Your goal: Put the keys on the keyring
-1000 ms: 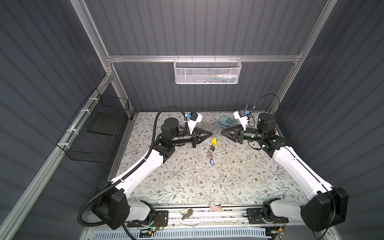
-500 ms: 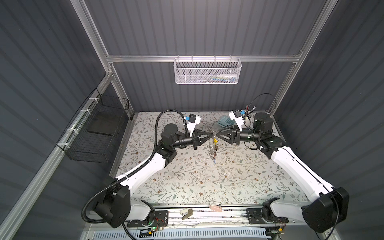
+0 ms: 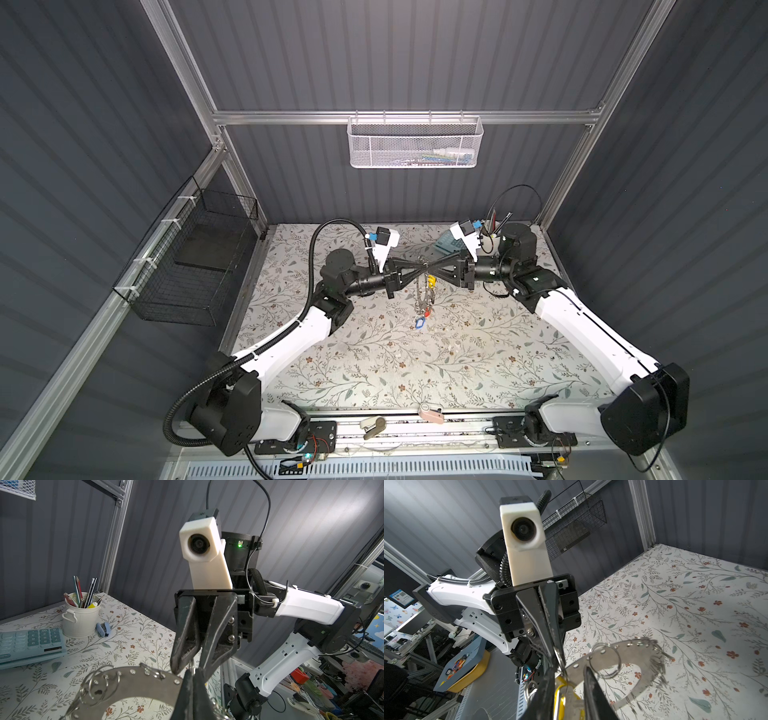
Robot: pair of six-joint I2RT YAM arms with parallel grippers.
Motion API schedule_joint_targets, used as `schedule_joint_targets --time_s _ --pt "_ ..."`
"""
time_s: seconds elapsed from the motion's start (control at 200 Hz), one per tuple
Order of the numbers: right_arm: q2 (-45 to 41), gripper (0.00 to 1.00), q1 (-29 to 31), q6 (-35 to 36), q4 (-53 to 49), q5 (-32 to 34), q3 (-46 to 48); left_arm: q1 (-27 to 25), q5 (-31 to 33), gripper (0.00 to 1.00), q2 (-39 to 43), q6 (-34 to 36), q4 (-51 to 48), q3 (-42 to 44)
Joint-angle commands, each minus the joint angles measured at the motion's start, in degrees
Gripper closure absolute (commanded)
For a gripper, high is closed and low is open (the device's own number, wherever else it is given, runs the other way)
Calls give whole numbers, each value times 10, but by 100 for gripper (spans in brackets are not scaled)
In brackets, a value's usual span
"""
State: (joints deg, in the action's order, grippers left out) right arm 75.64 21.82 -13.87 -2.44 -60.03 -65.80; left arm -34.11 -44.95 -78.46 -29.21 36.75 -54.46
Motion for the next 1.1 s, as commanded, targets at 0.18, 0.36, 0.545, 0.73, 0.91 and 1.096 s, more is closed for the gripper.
schedule_joint_targets --time_s 0.18,0.36,0.545,0.73,0.91,1.096 --pt "13 99 6 13 -11 -19 -21 -3 -2 100 0 -7 31 0" --pt "8 100 5 29 -23 0 -22 -3 2 100 9 31 -30 -8" --pt "4 100 5 57 -54 15 -33 -1 8 78 22 97 -149 -35" --pt "2 100 5 91 -98 23 -51 30 3 66 33 138 -251 -63" --pt "2 100 6 140 -158 29 -68 78 -33 51 40 207 -360 -110" --pt "6 100 11 206 -236 43 -94 79 -102 44 -4 402 -582 -227"
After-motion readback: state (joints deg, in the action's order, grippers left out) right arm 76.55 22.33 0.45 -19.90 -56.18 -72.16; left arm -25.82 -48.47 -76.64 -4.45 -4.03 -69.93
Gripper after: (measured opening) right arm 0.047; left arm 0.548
